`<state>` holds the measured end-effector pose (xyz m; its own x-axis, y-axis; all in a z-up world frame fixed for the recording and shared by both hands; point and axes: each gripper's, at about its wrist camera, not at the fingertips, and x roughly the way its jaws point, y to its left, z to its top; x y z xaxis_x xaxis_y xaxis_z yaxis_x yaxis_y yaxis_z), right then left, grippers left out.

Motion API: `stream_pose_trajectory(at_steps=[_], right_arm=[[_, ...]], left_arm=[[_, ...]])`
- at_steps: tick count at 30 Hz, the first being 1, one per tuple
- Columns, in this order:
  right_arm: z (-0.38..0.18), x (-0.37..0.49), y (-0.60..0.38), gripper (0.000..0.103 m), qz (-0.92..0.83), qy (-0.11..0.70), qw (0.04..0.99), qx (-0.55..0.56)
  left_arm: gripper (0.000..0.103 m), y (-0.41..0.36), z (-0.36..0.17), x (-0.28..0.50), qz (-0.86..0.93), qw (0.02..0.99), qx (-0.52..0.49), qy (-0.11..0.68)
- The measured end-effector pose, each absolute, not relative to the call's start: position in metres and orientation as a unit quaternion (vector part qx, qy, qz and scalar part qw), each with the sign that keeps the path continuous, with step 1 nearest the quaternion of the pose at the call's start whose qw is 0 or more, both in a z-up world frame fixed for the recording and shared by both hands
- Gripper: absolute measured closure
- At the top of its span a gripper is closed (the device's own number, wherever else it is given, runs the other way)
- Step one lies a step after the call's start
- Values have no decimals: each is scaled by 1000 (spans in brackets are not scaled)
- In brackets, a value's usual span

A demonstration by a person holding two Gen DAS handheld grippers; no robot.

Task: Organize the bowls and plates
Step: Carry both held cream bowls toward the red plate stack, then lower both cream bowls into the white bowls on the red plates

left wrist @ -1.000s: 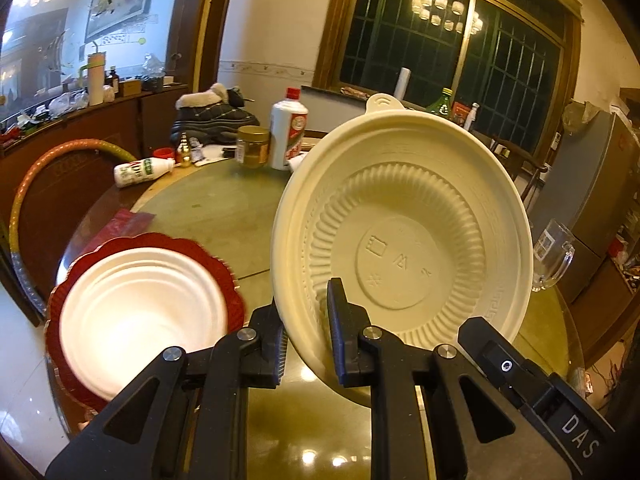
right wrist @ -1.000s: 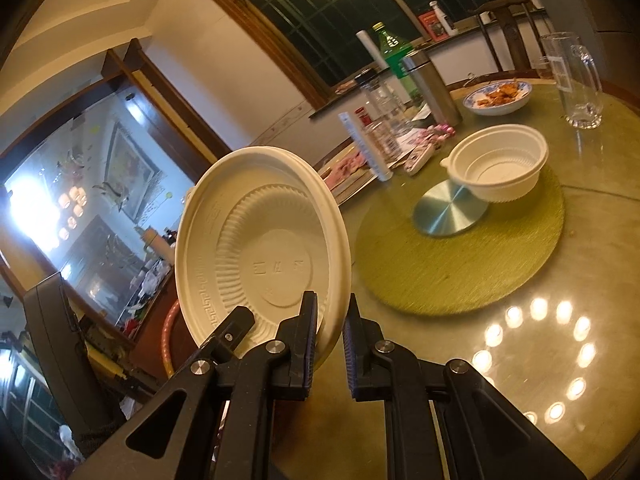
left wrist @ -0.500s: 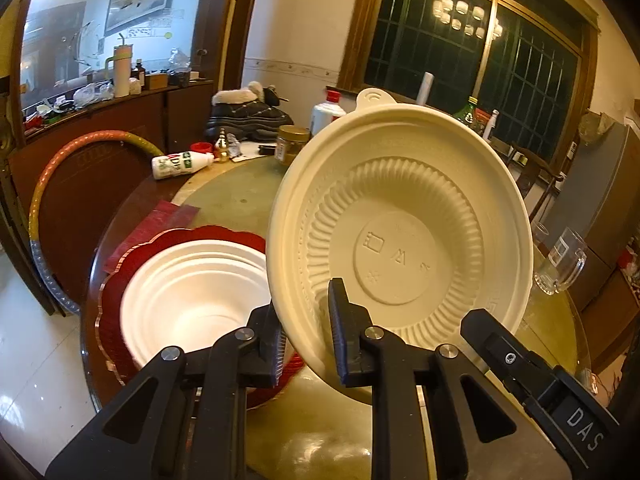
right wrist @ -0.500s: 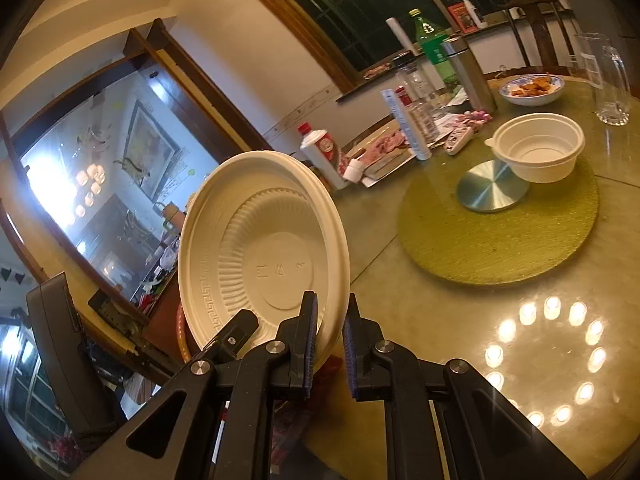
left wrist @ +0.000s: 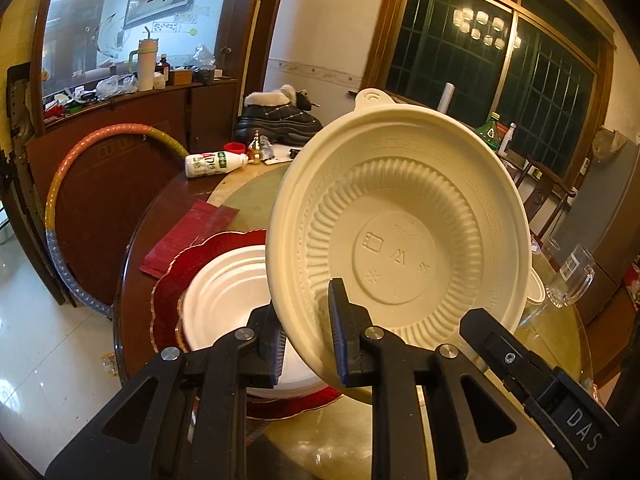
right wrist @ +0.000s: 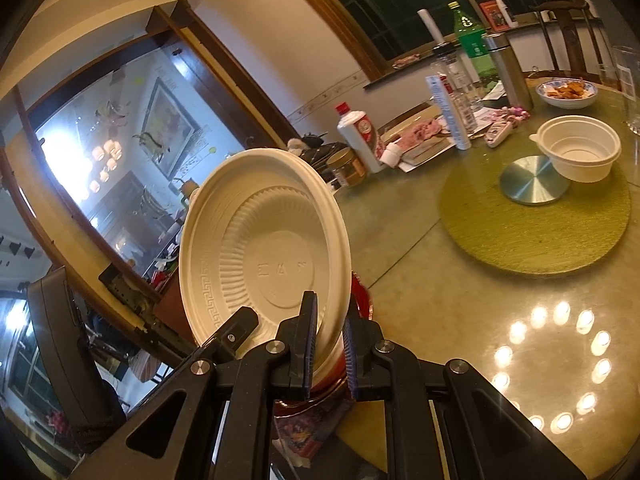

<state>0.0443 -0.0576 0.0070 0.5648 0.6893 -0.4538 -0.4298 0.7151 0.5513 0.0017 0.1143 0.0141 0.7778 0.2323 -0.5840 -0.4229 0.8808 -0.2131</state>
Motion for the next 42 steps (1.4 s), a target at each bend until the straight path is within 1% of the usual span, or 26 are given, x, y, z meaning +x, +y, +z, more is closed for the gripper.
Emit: stream_pose_trajectory(at_steps=[14,24,42], right_arm=[[17,39,-19,91,363,338,850,176],[-8,48,-1,91,369,384,829,171],[-25,49,8,91,353,411,826,156]], left_arm=[[85,143,23,-14,201,922,-181,277],[85,160,-2,-11,204,905,-188,323],[84,169,-19,-5,205,889,-196,360]])
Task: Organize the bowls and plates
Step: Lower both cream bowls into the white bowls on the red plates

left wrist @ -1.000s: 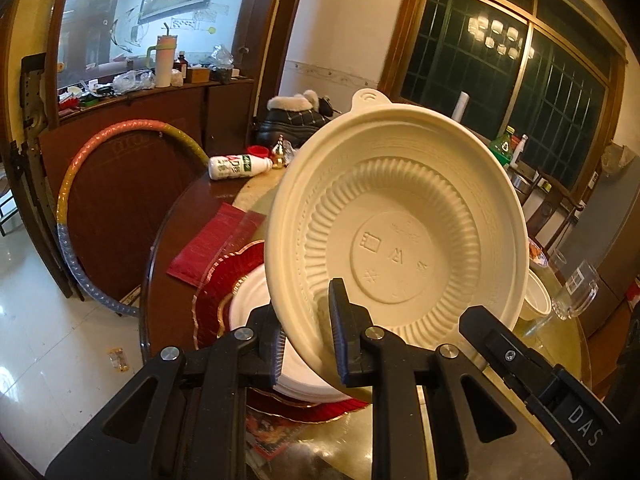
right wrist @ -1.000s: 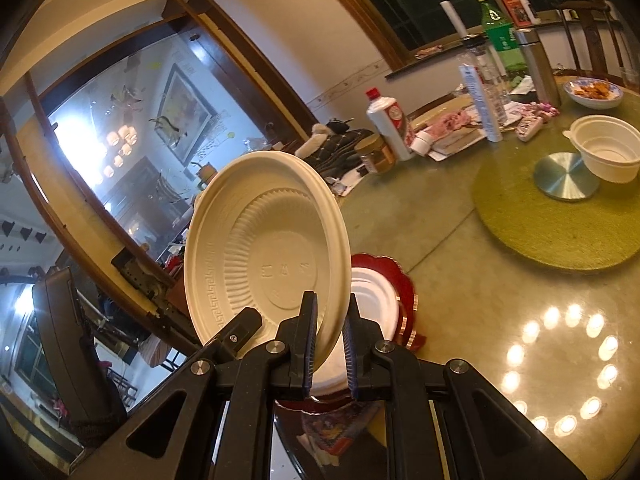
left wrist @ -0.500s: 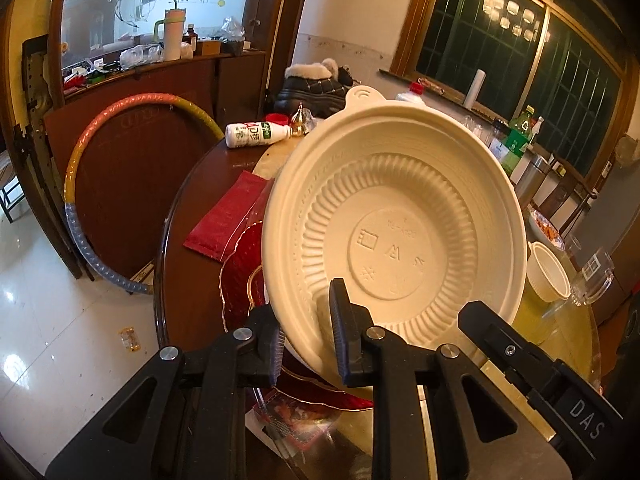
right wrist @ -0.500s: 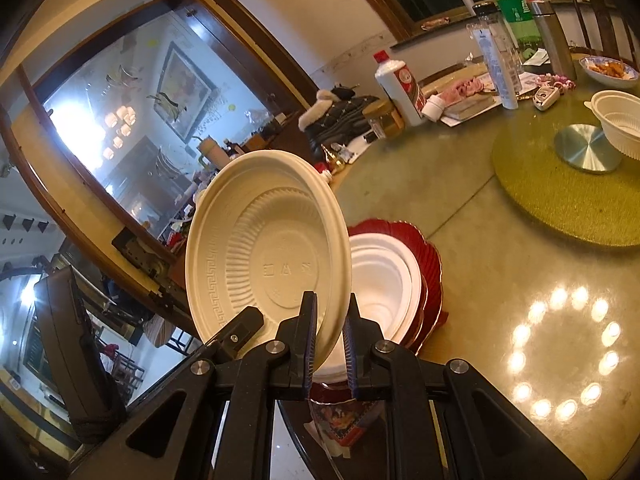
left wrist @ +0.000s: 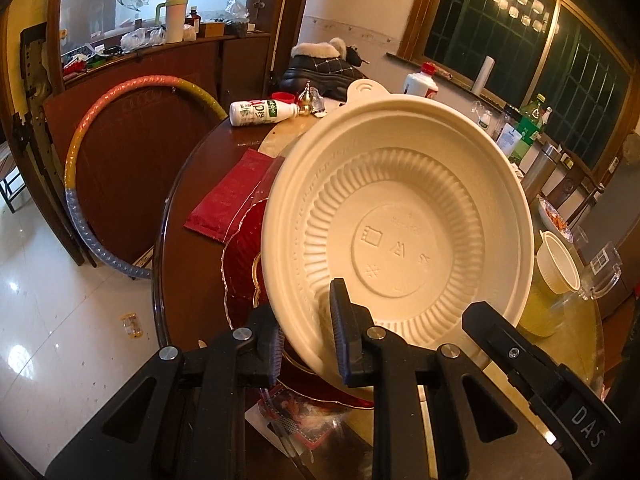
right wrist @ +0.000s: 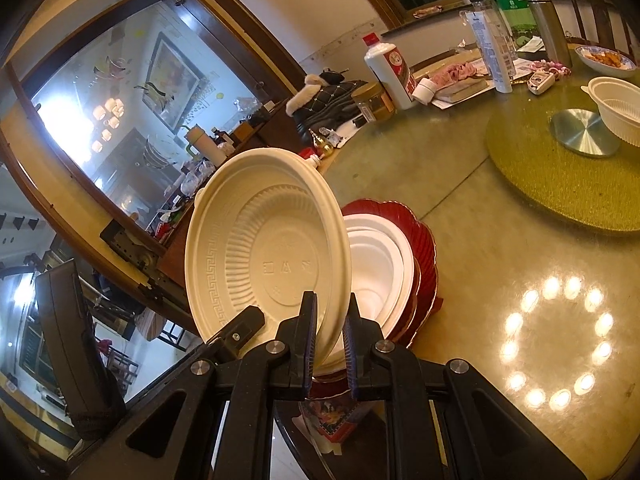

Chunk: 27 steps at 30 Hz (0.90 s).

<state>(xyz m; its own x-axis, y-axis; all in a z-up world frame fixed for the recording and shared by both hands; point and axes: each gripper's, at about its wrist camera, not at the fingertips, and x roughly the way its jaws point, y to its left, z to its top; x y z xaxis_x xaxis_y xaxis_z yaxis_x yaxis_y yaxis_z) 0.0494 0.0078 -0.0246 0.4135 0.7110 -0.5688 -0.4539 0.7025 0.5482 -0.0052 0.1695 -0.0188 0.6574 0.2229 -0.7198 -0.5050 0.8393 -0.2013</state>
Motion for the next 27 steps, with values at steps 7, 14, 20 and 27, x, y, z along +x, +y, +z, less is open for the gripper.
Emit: stream_pose_trajectory(at_steps=[7,14,20,27], right_arm=[[-30,52,10,91,347,419,824,155],[-34,53,11,91,345,426,822,156],[-35,54,11,91,344,430,820,158],[-37,54,12,90,344,434,817,159]], left_arm=[[84,171,-25,-2,205,883,-198,372],[84,172,-27,-1,205,880,-198,379],[84,173,-28,-1,205,878,-200,383],[84,174,-30,2,201,875,-200,392]])
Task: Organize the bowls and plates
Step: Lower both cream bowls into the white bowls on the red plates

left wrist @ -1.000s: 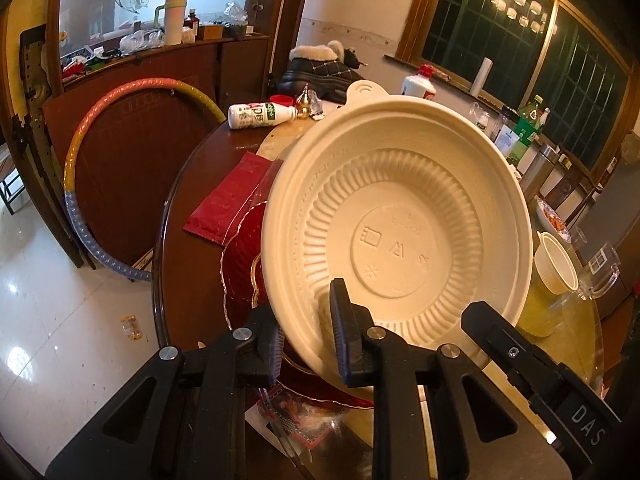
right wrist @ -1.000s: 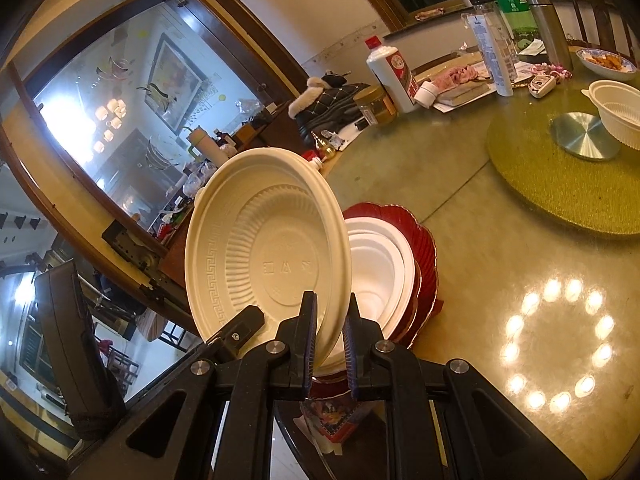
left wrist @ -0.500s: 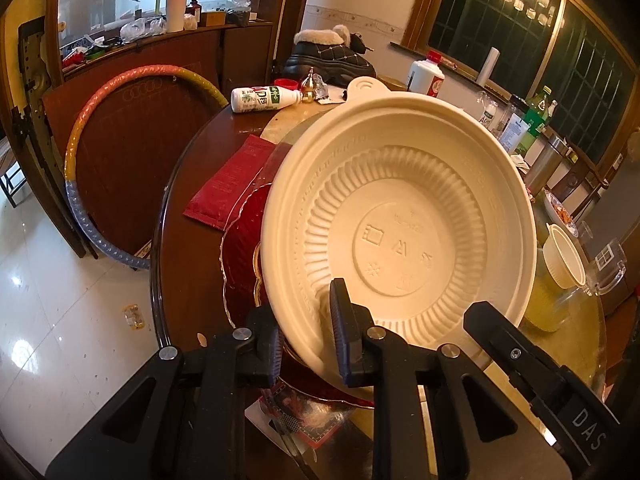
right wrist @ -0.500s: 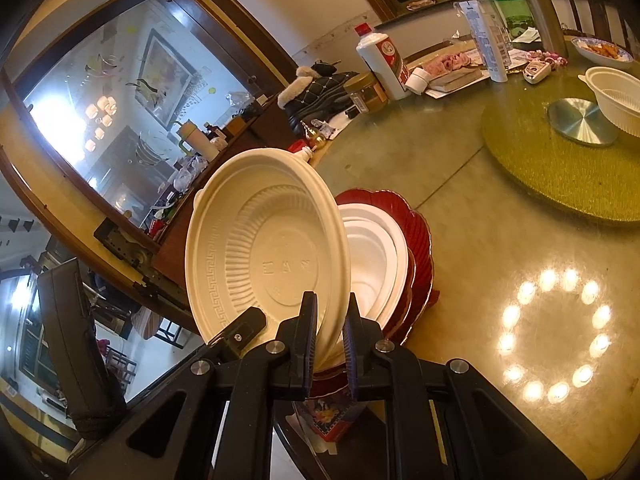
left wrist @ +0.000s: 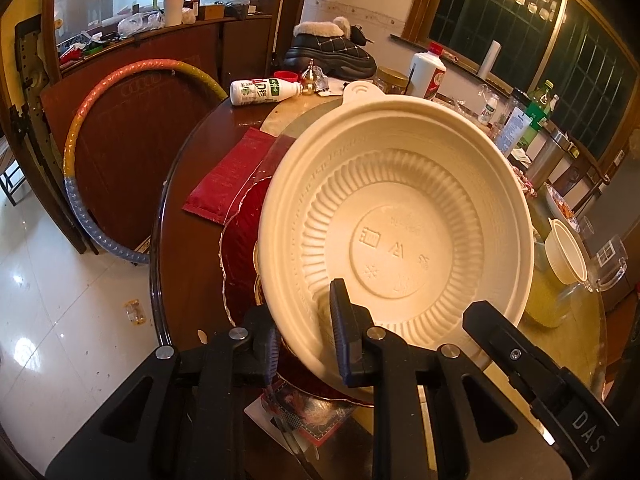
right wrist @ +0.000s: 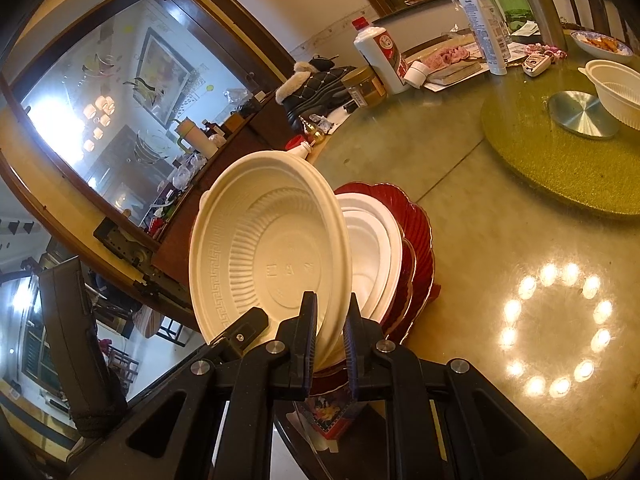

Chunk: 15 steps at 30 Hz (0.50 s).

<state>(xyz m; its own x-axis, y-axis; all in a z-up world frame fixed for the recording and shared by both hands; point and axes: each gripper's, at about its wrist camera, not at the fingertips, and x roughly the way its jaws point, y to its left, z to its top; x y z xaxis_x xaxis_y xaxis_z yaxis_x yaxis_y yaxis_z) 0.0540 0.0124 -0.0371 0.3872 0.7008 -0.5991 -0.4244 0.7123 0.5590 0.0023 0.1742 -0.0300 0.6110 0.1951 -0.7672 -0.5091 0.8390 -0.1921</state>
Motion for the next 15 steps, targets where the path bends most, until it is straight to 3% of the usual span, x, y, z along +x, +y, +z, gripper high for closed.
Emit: stream_pose_trajectory(at_steps=[15], right_arm=[[-37,65,14,87,344,453,802,183]], left_arm=[[84,178,-26,17,200,870,-189,409]])
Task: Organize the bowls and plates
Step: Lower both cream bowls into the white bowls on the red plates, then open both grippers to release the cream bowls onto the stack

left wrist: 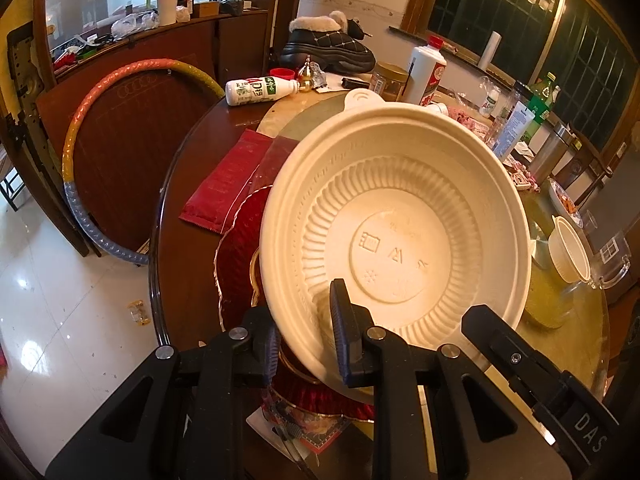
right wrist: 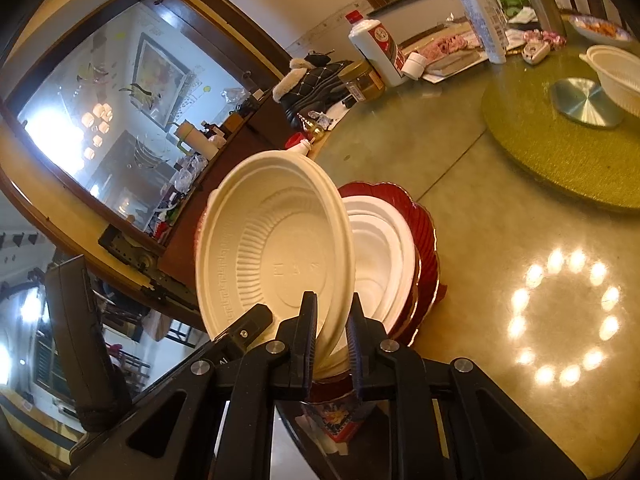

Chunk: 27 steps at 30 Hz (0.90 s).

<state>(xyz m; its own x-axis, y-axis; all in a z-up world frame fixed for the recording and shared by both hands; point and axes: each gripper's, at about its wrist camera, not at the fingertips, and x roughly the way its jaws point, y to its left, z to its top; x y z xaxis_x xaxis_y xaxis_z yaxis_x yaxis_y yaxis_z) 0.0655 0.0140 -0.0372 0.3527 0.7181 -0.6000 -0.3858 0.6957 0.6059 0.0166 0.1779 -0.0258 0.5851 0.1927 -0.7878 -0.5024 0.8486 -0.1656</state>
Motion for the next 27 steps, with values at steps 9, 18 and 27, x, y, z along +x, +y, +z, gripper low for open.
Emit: stream_pose_trajectory(at_steps=[9,18,27], right_arm=[[-43,78,17,86,342,472,787,200],[-41,83,16,83,344,471,787,201],[-30,87,7,62,344,443,802,205]], left_arm=[[77,180,-28,22,199,868,-188,415],[44,179,-22,19,206,877,-182,395],[41,177,14,-3,233,908,-190,292]])
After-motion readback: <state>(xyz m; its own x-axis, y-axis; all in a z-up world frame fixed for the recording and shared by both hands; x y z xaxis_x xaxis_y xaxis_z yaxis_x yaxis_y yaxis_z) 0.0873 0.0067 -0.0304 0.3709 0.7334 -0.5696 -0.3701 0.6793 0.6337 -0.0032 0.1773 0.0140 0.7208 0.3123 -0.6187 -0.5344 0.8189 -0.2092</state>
